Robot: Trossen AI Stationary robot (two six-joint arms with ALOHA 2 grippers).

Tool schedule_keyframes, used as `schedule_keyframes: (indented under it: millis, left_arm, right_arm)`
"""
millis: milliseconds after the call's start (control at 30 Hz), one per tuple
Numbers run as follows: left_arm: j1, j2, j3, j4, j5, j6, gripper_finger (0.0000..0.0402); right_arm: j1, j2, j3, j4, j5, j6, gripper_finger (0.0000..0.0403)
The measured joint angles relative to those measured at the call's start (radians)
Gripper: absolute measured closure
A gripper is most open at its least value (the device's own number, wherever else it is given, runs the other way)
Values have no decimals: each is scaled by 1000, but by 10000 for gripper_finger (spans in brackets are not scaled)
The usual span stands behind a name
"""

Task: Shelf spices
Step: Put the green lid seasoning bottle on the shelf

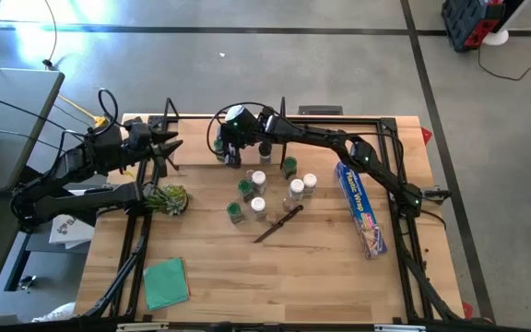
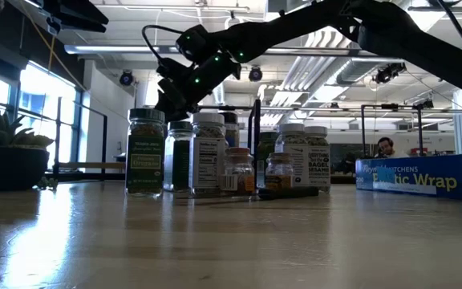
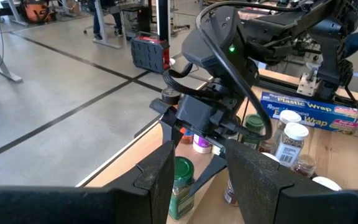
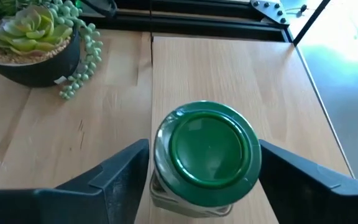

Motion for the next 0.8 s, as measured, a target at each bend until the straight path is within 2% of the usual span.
schedule_keyframes:
  millis: [433,800]
  left_arm:
    - [0,0,0,-10,0,0,261]
    - [0,0,0,-10,0,0,261]
  right_arm:
    - [0,0,0,-29,0,-26,120]
    - [0,0,0,-48,47,-89,119]
